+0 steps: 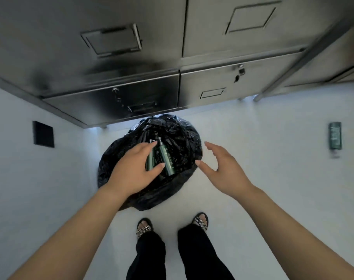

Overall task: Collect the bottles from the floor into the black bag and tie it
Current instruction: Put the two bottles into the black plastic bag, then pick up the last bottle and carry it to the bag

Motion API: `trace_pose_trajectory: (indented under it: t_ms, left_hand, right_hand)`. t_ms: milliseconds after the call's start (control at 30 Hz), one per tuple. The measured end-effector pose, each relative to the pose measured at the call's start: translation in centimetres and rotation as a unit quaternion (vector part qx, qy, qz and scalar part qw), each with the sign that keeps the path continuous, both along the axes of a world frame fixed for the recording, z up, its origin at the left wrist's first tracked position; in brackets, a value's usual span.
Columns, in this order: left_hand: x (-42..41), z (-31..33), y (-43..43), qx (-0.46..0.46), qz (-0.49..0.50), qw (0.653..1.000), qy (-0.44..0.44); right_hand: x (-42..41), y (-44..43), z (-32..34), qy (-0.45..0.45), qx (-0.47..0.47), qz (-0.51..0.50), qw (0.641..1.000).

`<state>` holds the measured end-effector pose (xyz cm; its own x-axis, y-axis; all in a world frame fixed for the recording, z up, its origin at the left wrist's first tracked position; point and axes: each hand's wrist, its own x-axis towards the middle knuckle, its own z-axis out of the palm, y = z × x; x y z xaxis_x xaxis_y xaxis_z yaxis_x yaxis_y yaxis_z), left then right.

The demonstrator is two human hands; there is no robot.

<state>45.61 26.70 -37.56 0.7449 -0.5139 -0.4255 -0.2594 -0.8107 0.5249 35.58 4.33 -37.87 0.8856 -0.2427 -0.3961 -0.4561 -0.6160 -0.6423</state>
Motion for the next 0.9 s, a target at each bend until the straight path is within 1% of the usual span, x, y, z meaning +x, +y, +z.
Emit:
trace_pose_trajectory:
  t_ms: [100,200,300,400,467,533,600,667,900]
  left_hand:
    - [-0.1,8.5,-0.9,0.008,-0.045,0.998,-0.049]
    - [-0.8,15.6,-1.0,0.013,-0.08,0.992,-0.096]
    - [-2.1,21.5,-0.5,0.011,-0.122,0.982,-0.144]
    - [-3.5,25.8,0.3,0.003,-0.166,0.97,-0.176]
    - [-4.5,27.7,0.7,-0.023,-0.18,0.968,-0.175]
    - [-5.6,29.1,0.5,-0.061,-0.185,0.968,-0.157]
    - [-6.9,30.1,-0.4,-0.085,-0.204,0.965,-0.14]
    - [-8.2,31.0,-1.8,-0.102,-0.232,0.957,-0.138]
    - [-13.2,32.9,-8.9,-0.126,-0.317,0.929,-0.145]
  right_hand:
    - [-0.8,-0.6,8.8,-0.04,-0.047,-0.014,0.998]
    - [-2.9,0.5,16.0,-0.045,-0.091,-0.014,0.995]
    - [-5.6,2.3,22.0,-0.051,-0.132,-0.03,0.989]
    - [-8.7,4.2,26.6,-0.069,-0.158,-0.067,0.983]
    - [-11.1,5.2,28.6,-0.078,-0.159,-0.102,0.979]
    - [-13.8,5.9,30.0,-0.087,-0.137,-0.152,0.975]
    - [-16.5,6.3,30.9,-0.096,-0.122,-0.202,0.967]
    - [-18.9,6.3,31.6,-0.092,-0.128,-0.239,0.958]
    - [-25.5,3.5,32.7,-0.091,-0.137,-0.299,0.94]
